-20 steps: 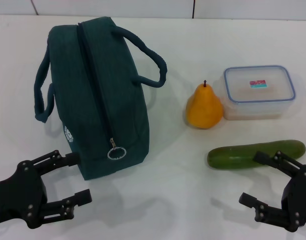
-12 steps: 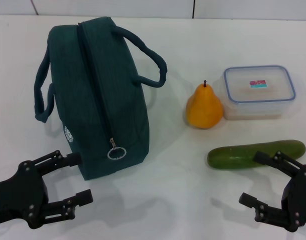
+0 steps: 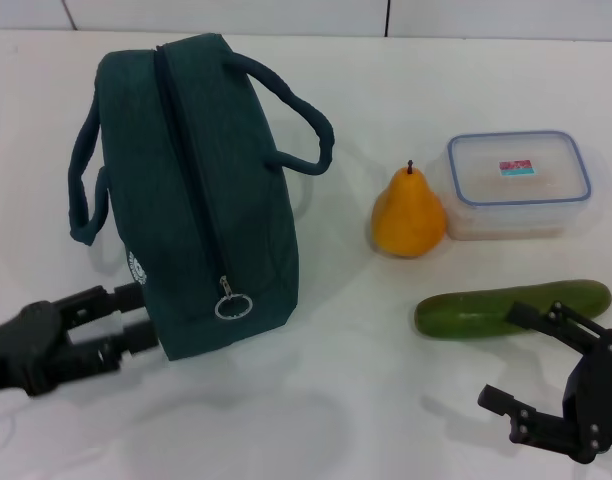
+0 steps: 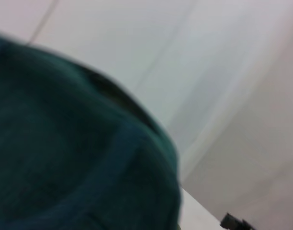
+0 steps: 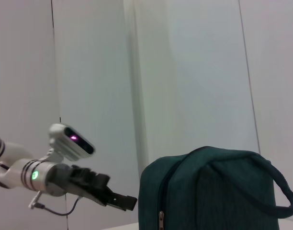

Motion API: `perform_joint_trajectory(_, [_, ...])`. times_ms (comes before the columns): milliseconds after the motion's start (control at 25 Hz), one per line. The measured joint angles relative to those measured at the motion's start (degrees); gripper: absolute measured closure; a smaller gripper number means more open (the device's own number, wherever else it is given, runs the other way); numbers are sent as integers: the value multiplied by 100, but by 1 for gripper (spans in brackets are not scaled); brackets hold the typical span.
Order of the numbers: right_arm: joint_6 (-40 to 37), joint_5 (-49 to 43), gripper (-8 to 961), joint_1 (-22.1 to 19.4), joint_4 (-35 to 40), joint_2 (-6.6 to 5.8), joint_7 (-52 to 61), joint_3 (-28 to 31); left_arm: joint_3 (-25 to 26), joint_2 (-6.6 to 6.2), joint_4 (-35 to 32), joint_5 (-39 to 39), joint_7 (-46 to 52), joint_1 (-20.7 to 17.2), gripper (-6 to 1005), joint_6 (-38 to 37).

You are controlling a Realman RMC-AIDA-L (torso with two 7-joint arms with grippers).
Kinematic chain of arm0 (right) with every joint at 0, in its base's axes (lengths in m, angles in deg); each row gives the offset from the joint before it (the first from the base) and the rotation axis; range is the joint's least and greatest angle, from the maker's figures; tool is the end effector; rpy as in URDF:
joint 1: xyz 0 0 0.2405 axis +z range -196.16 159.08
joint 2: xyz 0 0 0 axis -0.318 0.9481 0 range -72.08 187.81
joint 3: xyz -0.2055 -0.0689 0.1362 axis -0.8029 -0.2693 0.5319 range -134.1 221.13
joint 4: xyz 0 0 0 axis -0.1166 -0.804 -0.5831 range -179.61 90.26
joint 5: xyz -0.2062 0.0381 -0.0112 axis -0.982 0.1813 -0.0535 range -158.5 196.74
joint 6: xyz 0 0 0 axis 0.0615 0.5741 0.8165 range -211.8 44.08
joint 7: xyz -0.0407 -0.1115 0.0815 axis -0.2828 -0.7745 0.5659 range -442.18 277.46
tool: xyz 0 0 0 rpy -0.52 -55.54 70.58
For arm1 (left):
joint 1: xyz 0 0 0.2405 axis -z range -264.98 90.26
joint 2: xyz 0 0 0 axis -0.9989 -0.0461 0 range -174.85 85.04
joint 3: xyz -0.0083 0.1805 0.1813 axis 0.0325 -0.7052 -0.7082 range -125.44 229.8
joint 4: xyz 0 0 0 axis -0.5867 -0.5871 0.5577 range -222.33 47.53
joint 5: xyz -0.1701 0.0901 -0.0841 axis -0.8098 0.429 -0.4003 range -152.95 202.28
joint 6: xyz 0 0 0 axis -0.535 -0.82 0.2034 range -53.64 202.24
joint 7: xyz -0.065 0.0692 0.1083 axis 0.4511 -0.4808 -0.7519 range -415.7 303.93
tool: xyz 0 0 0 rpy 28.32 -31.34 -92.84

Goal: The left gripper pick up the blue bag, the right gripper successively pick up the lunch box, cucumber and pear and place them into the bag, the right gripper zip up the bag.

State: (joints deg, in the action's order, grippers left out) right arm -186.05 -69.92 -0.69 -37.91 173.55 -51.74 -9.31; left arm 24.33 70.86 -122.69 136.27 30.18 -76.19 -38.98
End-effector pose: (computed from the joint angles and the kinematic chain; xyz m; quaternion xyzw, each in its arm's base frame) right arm 0.3001 0.2057 -0.0360 -0.8947 0.0826 0.3991 0.1827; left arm -0.3298 0.1992 0.0497 -0.8452 -0.3722 -0.3750 0.0812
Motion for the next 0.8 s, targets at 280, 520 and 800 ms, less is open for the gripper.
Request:
perform_joint_trajectory(280, [-11, 2, 96, 43, -26, 9, 47, 0, 260, -149, -98, -3, 1090, 123, 152, 39])
perform_joint_trajectory(520, [-12, 2, 96, 60, -60, 16, 49, 0, 387, -286, -778, -28, 2250, 140, 151, 33])
perform_joint_trajectory(800, [31, 1, 97, 84, -61, 15, 49, 0, 622, -382, -2377, -78, 4169, 396, 152, 61])
